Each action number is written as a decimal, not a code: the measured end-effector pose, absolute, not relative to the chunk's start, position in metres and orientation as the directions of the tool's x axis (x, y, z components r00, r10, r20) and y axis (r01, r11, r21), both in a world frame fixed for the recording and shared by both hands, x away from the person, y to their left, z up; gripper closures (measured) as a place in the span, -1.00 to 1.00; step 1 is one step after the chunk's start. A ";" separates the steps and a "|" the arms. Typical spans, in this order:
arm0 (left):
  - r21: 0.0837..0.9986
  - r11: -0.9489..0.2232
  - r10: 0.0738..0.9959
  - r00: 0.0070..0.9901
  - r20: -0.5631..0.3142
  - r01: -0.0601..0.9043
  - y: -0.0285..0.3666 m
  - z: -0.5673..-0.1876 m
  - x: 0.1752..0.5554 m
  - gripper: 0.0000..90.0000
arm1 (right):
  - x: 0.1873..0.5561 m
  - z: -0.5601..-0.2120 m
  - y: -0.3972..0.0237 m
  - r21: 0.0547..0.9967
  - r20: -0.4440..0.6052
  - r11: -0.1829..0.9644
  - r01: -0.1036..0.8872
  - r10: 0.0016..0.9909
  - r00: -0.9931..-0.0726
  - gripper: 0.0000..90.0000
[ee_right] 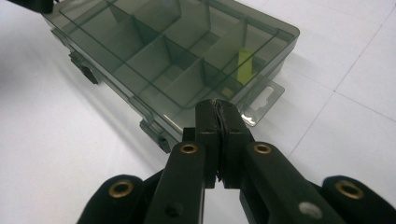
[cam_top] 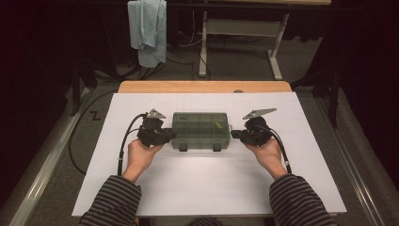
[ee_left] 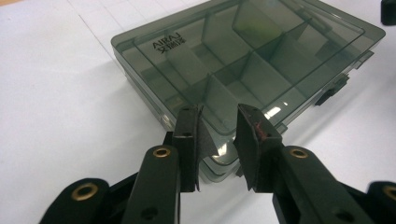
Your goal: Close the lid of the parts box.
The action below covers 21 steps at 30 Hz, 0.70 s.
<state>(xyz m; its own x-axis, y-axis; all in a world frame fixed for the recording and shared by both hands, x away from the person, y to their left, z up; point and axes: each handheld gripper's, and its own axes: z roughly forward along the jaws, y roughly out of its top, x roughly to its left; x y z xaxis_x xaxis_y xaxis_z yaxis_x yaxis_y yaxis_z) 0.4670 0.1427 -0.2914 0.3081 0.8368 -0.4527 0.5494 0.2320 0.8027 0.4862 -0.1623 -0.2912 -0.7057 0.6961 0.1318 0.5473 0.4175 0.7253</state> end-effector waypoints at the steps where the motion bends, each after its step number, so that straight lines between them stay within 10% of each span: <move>1: 0.801 0.233 0.837 0.306 -0.454 0.551 0.142 -0.292 0.467 0.55 | 0.486 -0.291 -0.162 0.725 0.133 0.417 0.548 0.696 -0.706 1.00; 21: 0.813 0.194 0.847 0.325 -0.422 0.549 0.134 -0.297 0.465 0.55 | 0.485 -0.296 -0.147 0.715 0.128 0.447 0.538 0.672 -0.729 1.00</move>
<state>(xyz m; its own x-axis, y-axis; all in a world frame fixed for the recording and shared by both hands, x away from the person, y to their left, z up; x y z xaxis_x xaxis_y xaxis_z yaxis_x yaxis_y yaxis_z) 0.4653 0.1341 -0.2975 0.3251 0.8465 -0.4216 0.5486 0.1943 0.8132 0.4854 -0.1470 -0.2956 -0.7292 0.6721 0.1282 0.5375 0.4468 0.7151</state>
